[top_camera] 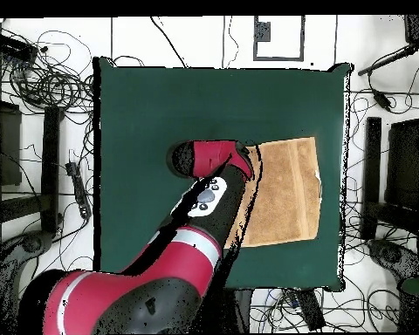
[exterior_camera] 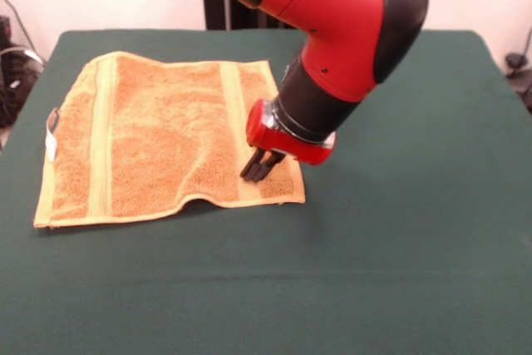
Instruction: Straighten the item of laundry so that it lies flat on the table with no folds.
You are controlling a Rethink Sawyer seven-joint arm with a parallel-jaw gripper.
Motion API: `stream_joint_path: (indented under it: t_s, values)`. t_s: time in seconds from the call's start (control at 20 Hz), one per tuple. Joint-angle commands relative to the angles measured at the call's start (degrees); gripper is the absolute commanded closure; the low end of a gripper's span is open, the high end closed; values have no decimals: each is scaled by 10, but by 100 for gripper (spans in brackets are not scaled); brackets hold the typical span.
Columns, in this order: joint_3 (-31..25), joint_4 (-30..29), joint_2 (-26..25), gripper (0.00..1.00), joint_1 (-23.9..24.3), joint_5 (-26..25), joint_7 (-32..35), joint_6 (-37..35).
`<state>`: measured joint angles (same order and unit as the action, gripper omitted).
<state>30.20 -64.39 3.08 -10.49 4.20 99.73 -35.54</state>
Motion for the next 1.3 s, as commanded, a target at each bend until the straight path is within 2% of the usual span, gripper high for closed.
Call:
stream_joint_path:
  t_s: [0.05, 0.45, 0.65, 0.95, 1.15, 1.3]
  values:
    - [-256, 60, -162, 100, -63, 88, 104, 91]
    - [-311, 13, -146, 100, -45, 123, 145, 188]
    - [-292, 20, -146, 100, -64, 149, 188, 177]
    - [-319, -18, -111, 100, -46, 167, 164, 144]
    - [-338, -40, -96, 100, -33, 178, 152, 147]
    - [-327, -33, -96, 100, -40, 188, 159, 126]
